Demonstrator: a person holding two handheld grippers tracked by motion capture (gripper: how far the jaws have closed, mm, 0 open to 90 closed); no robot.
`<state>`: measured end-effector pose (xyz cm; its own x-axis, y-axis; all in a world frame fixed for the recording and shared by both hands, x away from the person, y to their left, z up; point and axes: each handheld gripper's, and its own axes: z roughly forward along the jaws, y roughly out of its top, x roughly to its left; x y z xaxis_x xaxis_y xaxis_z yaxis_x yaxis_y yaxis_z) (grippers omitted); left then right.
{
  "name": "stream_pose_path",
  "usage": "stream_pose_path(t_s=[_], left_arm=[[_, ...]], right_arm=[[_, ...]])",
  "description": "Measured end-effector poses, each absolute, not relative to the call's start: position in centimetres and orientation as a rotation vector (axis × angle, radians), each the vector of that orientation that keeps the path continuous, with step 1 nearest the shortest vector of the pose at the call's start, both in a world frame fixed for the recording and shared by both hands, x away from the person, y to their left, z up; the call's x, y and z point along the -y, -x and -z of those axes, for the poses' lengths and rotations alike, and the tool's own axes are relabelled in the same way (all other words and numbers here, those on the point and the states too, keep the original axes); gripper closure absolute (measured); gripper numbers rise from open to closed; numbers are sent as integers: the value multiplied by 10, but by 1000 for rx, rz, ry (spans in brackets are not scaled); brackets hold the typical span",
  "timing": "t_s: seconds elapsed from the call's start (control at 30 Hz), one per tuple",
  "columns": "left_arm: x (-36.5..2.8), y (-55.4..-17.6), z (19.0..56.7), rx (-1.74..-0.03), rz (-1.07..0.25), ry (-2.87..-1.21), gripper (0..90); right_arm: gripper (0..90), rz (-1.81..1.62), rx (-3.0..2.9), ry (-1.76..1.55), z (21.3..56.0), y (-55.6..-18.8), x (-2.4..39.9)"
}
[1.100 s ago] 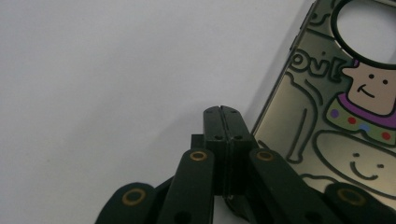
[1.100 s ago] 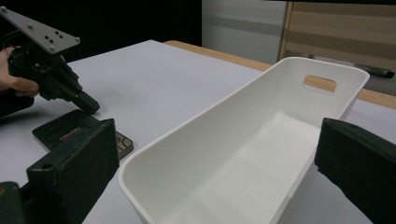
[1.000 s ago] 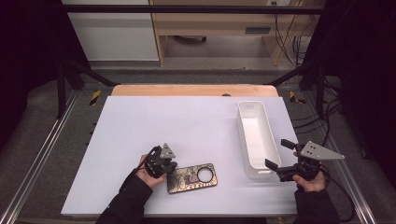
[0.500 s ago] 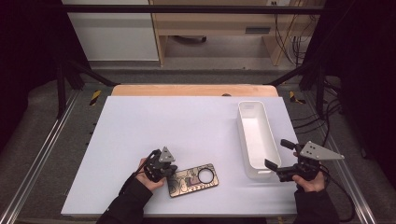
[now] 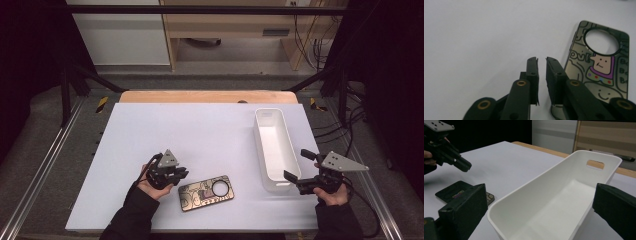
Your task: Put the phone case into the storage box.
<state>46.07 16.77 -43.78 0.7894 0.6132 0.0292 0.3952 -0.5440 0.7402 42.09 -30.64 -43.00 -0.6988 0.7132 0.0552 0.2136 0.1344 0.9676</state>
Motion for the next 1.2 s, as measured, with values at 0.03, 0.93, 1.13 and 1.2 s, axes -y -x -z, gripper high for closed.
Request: stream_pose_path(t_s=[0.03, 0.93, 1.13, 1.2], left_arm=[[-169, -461, 435, -739, -360, -2196, 730], [-156, -452, 388, -617, -328, -2120, 22], [-144, -451, 386, -573, -311, -2158, 4], [-140, -451, 385, -556, -303, -2168, 3]], right_arm=[[5, -1589, -1997, -890, 430, -421, 306], [4, -1594, -1988, -885, 429, -420, 307], [4, -1594, -1989, -885, 429, -420, 307], [4, -1594, -1989, -885, 429, -420, 307]])
